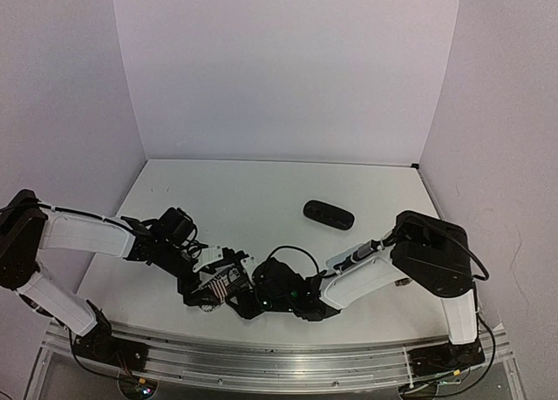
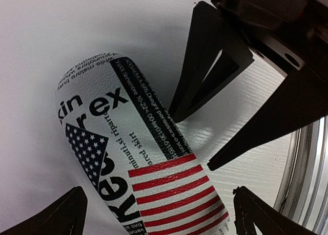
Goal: Organize the sunglasses
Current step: Close the sunglasses case at the center of the board, then move the sunglasses case at the center of the board.
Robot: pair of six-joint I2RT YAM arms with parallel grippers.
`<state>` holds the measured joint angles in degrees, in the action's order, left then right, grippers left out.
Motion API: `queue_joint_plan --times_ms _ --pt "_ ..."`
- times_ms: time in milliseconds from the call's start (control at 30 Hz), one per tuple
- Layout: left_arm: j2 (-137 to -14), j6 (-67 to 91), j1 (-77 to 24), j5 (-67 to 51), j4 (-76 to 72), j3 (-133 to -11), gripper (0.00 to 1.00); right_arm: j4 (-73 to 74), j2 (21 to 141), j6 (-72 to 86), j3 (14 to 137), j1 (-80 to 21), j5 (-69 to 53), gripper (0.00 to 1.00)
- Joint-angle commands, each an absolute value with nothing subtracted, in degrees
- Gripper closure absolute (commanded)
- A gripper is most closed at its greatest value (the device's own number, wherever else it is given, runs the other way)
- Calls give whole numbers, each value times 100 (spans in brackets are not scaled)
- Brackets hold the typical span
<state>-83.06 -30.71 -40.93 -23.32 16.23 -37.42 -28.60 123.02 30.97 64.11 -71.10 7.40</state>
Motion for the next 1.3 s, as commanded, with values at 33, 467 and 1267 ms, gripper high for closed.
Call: queue_joint_plan --times_ms 33,467,1267 --pt "-8680 -3221 -4099 -2189 1751 -4243 0 -2616 12306 3269 6446 -7054 1010 61" --pt "-9142 -2662 -4414 -1807 1578 -4344 2 -1446 10351 3998 5148 -6915 2593 50" --pt "-11103 -7638 -2784 -2226 1927 -6335 61 -1078 8520 1752 4571 -5572 3347 46"
